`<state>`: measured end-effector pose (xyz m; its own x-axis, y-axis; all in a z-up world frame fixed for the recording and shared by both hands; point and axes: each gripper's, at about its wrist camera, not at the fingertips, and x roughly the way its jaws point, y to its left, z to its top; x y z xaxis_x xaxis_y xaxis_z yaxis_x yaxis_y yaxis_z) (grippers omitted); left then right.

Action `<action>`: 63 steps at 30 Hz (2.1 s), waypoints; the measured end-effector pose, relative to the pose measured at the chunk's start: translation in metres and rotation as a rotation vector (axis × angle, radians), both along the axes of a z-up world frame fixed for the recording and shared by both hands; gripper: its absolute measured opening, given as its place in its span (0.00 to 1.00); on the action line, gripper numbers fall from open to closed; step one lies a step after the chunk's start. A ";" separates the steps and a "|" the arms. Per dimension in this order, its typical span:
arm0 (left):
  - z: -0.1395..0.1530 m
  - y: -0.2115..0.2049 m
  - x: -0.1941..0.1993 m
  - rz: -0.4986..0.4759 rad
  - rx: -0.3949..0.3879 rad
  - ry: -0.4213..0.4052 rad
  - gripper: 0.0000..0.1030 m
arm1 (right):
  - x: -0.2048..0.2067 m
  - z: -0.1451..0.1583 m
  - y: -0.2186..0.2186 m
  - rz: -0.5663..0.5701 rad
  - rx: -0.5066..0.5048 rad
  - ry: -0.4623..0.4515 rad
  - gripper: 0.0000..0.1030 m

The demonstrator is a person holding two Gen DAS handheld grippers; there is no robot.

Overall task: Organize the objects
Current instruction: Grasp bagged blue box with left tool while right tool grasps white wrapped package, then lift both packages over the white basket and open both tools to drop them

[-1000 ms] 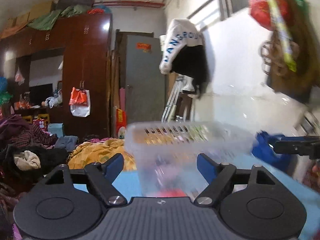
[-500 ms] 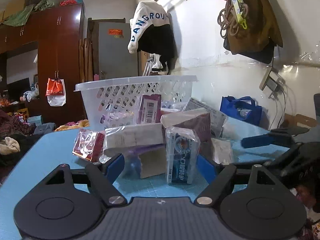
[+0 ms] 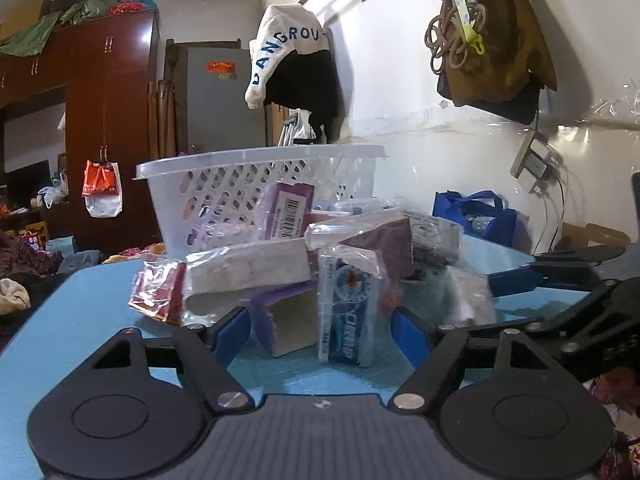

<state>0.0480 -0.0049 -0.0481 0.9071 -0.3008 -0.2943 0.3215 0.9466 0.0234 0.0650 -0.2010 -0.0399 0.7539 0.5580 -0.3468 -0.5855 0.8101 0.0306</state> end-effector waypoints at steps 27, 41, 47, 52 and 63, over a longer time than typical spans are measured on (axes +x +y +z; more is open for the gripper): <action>0.015 0.021 -0.014 0.059 -0.042 -0.072 0.39 | -0.020 0.002 0.001 0.069 0.037 0.015 0.82; 0.019 0.024 -0.016 0.062 -0.048 -0.095 0.39 | -0.032 0.026 -0.007 0.036 0.070 -0.049 0.82; 0.040 0.036 -0.008 0.077 -0.091 -0.115 0.39 | -0.008 0.047 -0.014 -0.009 0.117 -0.070 0.82; 0.080 0.043 0.032 0.100 -0.088 -0.128 0.39 | 0.042 0.087 0.002 -0.067 0.106 -0.103 0.82; 0.136 0.037 0.178 0.182 -0.117 0.033 0.39 | 0.153 0.118 0.053 -0.166 0.031 -0.086 0.82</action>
